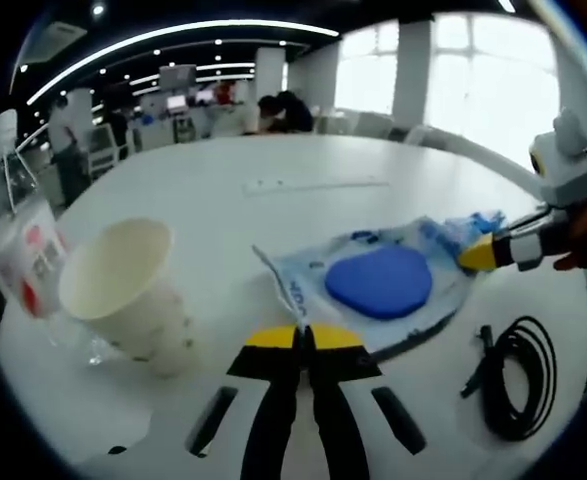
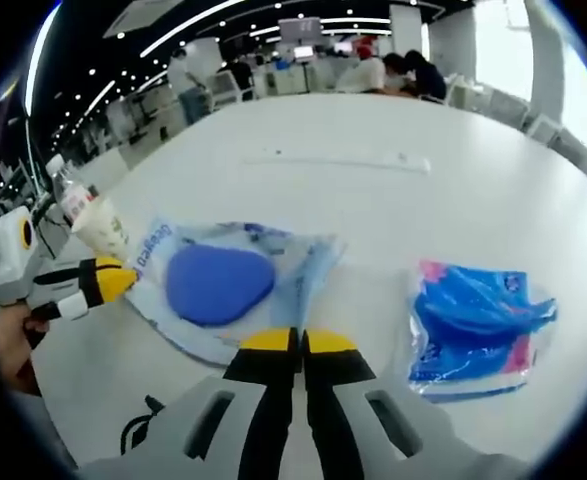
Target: Arrange the tabletop items into an orderly group along one side of the table until the central work area is clear of visible clutter.
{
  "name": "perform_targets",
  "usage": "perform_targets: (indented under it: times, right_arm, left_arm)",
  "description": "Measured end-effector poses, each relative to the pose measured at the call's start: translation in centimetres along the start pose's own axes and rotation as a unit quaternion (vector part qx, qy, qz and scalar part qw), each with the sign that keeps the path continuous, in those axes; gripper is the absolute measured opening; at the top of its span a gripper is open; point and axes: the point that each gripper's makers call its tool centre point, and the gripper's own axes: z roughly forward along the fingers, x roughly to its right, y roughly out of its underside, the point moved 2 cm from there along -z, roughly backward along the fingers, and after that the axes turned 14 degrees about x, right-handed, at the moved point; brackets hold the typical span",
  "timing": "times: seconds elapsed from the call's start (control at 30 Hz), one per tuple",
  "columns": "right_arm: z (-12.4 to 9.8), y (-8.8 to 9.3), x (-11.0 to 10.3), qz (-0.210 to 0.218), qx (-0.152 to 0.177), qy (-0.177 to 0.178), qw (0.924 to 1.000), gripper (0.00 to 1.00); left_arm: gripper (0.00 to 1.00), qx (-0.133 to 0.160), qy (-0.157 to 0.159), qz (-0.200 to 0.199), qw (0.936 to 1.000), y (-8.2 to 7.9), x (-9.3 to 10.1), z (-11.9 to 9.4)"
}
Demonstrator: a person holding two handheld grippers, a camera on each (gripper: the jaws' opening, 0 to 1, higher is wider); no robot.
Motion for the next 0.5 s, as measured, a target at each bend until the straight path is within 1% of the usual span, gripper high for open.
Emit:
perform_targets:
  times: [0.27,0.3,0.33,0.4,0.43,0.5]
  right_arm:
    - [0.24,0.5,0.03,-0.004,-0.01,0.011,0.9999,0.05]
    - [0.35,0.48,0.08,-0.006,-0.01,0.01,0.9999,0.07]
    - [0.35,0.4,0.29,-0.006,-0.008,0.018,0.9998,0.09]
    - [0.18,0.16,0.19,-0.008,-0.005,0.016,0.9998,0.12]
    - [0.13,0.1,0.17,-0.01,-0.004,0.016,0.9998,0.13]
    - [-0.11,-0.14,-0.07,-0.014,-0.001,0.016,0.9998,0.17]
  left_arm:
    - [0.01,0.001,-0.008,0.001,1.0,0.11,-0.1,0.18]
    - [0.02,0.002,-0.009,0.003,1.0,0.09,-0.12,0.17]
    - [0.04,0.003,-0.011,0.005,0.9999,0.05,-0.2,0.17]
    - [0.07,0.003,-0.011,0.006,0.9999,-0.04,-0.2,0.08]
    - [0.08,0.003,-0.01,0.001,0.9999,-0.14,-0.12,-0.02]
    - [0.12,0.006,-0.002,0.01,0.9999,-0.51,0.21,-0.17]
